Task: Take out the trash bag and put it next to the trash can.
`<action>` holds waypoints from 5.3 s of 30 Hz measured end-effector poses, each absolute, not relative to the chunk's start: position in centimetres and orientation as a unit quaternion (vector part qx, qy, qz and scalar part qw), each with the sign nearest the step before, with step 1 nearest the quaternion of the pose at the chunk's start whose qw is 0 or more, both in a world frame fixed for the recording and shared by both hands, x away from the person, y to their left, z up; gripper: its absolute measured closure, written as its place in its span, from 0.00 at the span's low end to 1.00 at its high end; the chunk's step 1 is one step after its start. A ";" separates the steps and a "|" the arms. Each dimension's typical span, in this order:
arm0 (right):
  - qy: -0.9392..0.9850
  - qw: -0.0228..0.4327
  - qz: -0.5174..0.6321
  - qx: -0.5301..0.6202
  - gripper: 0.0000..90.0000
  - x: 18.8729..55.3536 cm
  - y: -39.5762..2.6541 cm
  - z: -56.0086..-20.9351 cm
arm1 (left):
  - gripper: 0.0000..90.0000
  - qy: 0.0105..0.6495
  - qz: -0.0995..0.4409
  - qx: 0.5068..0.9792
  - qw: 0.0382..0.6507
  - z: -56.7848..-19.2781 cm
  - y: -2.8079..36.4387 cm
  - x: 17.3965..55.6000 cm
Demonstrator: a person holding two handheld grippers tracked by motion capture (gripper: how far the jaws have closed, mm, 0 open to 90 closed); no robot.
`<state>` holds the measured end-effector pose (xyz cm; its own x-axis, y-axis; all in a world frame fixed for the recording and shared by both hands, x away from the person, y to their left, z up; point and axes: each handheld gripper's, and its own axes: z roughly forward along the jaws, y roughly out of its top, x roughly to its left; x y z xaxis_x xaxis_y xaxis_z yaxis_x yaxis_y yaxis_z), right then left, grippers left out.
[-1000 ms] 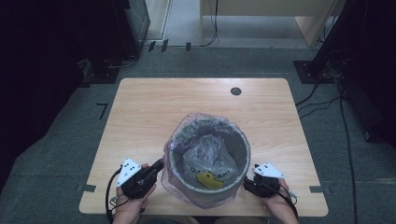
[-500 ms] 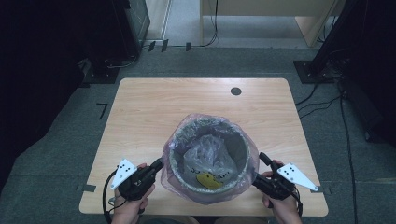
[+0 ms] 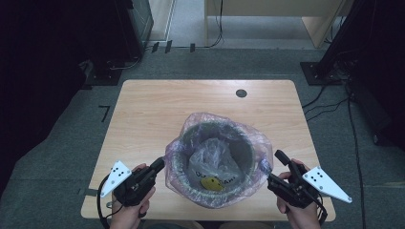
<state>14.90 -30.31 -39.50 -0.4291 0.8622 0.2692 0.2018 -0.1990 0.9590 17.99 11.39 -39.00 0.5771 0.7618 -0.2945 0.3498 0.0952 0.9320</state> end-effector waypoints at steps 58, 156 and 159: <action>0.685 0.335 0.562 0.320 1.00 17.9 -16.9 -31.9 | 0.98 0.287 0.136 0.667 0.674 -30.8 3.5 17.9; 0.409 0.591 0.564 0.406 1.00 16.6 -28.1 -22.1 | 0.00 0.607 0.255 0.695 0.287 -52.0 17.0 23.8; 0.405 0.596 0.558 0.411 1.00 16.7 -28.8 -22.1 | 0.00 0.607 0.255 0.695 0.287 -52.0 17.0 23.8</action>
